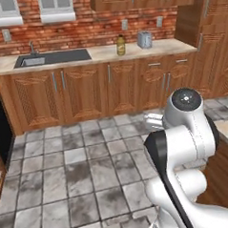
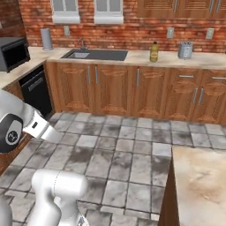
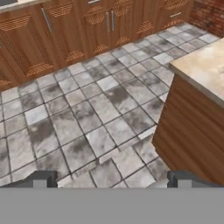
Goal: There is a wine glass and glass cup on the dining counter. Place the wine bottle next to the wine glass and the juice bottle next to the glass cup.
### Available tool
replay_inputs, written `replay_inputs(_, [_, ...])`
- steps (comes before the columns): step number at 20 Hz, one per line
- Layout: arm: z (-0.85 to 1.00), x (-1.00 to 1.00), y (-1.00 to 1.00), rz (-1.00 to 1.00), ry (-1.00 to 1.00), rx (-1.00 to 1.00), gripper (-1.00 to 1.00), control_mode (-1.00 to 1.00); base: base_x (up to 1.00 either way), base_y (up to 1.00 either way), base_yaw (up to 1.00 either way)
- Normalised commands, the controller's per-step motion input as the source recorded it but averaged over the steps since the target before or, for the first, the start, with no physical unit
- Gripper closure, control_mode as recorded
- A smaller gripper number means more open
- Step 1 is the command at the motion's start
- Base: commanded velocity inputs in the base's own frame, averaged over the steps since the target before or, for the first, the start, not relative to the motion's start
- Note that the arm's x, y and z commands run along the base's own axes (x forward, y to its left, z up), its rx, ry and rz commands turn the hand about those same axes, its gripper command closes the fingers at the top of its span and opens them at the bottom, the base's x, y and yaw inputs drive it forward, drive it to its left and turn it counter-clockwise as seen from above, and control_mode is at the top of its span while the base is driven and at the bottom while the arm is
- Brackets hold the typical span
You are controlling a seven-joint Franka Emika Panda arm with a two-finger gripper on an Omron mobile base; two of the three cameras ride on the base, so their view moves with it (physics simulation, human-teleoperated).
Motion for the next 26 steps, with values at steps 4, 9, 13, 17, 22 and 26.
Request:
replay_inputs(4, [0.00, 0.00, 0.00, 0.00, 0.00, 0.00, -1.00, 1.00, 0.88, -0.19, 0.10])
replay_inputs(9, [0.00, 0.00, 0.00, 0.00, 0.00, 0.00, -1.00, 1.00, 0.88, -0.22, 0.06])
replay_inputs(13, [0.00, 0.00, 0.00, 0.00, 0.00, 0.00, -1.00, 1.00, 0.86, -0.26, 0.01])
replay_inputs(17, [0.00, 0.00, 0.00, 0.00, 0.00, 0.00, -1.00, 1.00, 0.84, -0.27, 0.01])
replay_inputs(22, [0.00, 0.00, 0.00, 0.00, 0.00, 0.00, -1.00, 1.00, 0.84, -0.29, 0.01])
replay_inputs(26, [0.00, 0.00, 0.00, 0.00, 0.00, 0.00, -1.00, 1.00, 0.85, -0.29, 0.01])
